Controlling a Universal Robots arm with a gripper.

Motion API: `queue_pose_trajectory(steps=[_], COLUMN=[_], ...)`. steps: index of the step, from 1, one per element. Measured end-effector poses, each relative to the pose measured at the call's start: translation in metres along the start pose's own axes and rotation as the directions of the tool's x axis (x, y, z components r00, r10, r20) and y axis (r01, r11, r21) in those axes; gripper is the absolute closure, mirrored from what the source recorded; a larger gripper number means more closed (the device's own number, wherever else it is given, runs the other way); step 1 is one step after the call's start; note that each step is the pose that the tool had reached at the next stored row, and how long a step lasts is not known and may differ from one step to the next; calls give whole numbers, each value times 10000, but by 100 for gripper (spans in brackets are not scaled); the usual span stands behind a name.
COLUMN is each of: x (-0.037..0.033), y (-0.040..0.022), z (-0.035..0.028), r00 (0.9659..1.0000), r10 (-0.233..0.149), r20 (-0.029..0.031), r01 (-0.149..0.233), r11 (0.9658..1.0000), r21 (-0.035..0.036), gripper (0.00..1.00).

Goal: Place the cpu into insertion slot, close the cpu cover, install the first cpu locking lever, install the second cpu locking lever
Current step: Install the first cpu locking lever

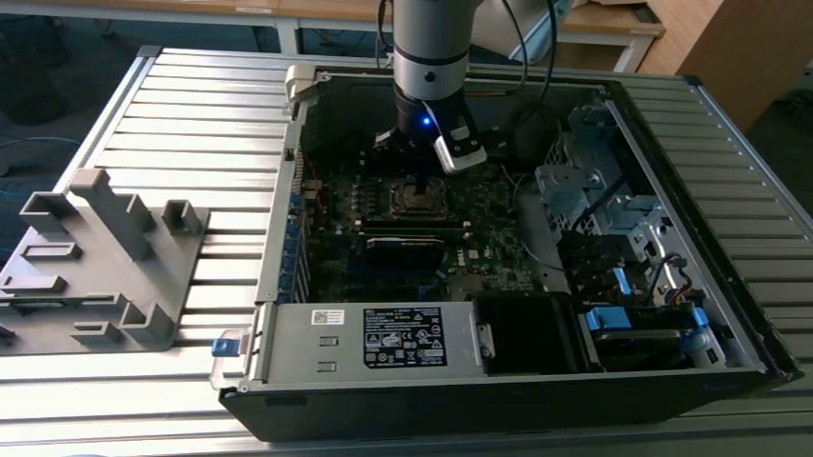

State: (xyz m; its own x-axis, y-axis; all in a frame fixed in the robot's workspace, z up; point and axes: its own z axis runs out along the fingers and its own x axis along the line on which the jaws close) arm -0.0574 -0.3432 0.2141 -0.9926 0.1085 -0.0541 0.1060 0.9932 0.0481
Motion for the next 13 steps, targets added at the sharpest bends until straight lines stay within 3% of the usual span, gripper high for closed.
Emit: queue_pose_trajectory(steps=[4, 13], x=[1, 0], y=[0, 0], z=[-1, 4], r00=[10000, 10000], r10=[3, 2], r20=[-32, -34], r01=[-3, -2], r11=[10000, 10000], r21=[7, 4], gripper=[89, 89])
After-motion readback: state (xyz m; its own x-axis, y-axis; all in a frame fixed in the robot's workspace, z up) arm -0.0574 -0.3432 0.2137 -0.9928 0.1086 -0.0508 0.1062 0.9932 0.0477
